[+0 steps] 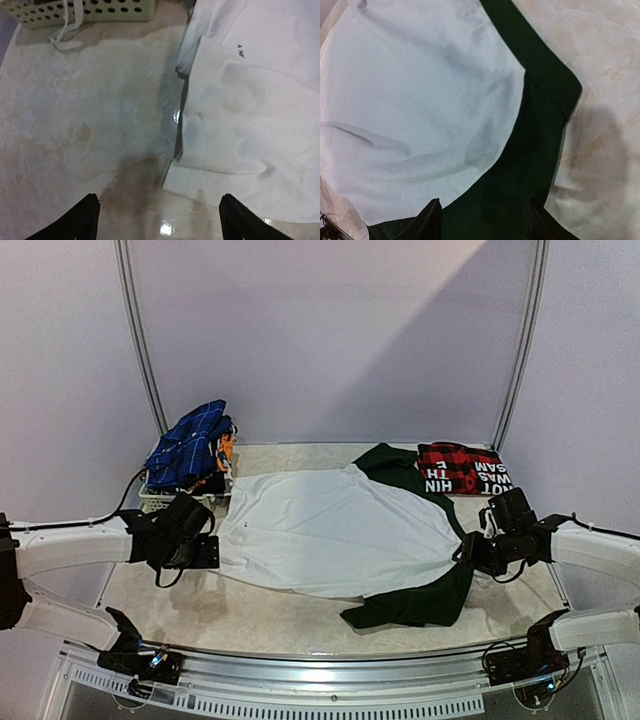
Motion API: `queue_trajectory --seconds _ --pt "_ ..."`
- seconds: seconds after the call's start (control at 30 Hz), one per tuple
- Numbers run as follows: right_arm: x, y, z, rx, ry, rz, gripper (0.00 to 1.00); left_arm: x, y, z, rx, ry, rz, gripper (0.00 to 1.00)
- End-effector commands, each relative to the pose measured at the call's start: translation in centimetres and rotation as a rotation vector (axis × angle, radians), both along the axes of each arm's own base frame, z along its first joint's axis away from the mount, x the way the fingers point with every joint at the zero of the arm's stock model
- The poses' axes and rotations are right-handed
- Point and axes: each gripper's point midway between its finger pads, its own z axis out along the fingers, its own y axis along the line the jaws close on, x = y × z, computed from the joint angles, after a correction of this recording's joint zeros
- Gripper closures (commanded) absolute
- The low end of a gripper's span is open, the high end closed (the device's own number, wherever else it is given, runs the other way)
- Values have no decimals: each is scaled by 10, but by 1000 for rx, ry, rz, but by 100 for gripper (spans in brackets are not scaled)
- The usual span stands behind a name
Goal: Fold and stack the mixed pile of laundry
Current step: Adjust the flattened T-shirt at the center of the board.
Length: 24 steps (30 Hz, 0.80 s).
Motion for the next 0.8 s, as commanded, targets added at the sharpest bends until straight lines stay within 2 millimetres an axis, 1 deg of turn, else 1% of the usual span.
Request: queue_trajectory --seconds 0.0,0.1,0.3,0.43,0.53,0.77 --pt "-20 0 6 -47 29 26 42 -24 3 -23 -50 56 21 19" --pt "-34 4 6 -43 46 47 41 -27 2 -32 -93 44 30 24" --pt "-57 9 4 0 71 73 39 -24 -6 -48 -143 28 37 31" --pt "-61 11 5 28 68 63 38 -20 -9 -57 -159 21 39 36" --pt "-62 12 3 35 71 60 37 -19 -10 -60 -160 17 39 45" --pt "-61 12 1 31 73 57 37 -14 -11 -56 -156 -5 39 59"
